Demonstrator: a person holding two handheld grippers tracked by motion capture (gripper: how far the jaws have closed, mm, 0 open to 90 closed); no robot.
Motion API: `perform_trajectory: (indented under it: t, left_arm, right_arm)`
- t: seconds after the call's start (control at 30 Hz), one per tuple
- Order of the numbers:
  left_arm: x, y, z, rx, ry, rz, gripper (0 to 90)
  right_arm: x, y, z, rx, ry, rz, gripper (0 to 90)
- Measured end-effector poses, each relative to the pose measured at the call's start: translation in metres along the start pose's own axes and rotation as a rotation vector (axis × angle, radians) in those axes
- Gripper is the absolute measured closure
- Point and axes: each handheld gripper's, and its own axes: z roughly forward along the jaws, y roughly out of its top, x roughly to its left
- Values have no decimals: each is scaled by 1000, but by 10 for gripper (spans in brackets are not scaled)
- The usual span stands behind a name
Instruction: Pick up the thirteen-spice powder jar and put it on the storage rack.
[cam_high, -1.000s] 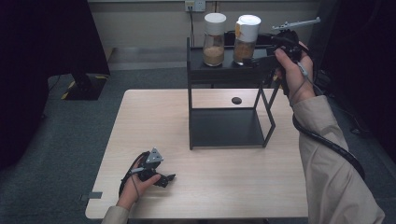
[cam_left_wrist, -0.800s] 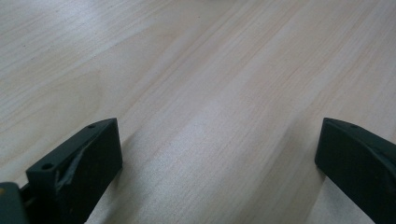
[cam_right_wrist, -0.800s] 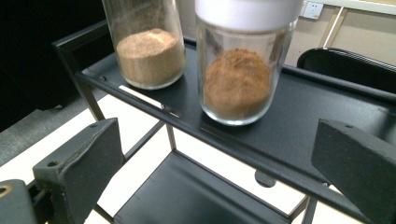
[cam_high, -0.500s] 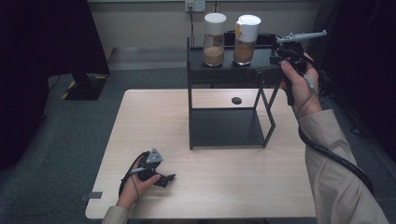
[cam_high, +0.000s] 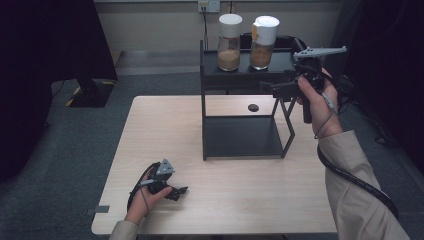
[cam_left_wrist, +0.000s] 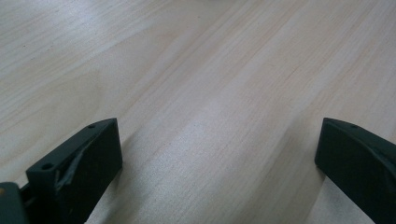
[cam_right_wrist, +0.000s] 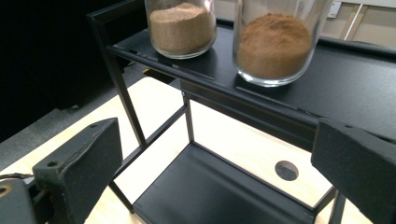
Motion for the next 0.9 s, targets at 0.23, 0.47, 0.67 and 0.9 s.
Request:
perform_trajectory:
  t: [0.23,0.47,0.67,0.9]
  left_arm:
    - [0,0,0,0,0,0,0]
    - [0,0,0,0,0,0,0]
    - [0,0,0,0,0,0,0]
    - [0,0,0,0,0,0,0]
  right_arm:
    - [4,-10,2,-8,8,6,11]
    - [4,-20,3,-6,8,11,11]
    - [2,-28,5,-4,10,21,11]
    - [2,-38,6,1,4,22,11]
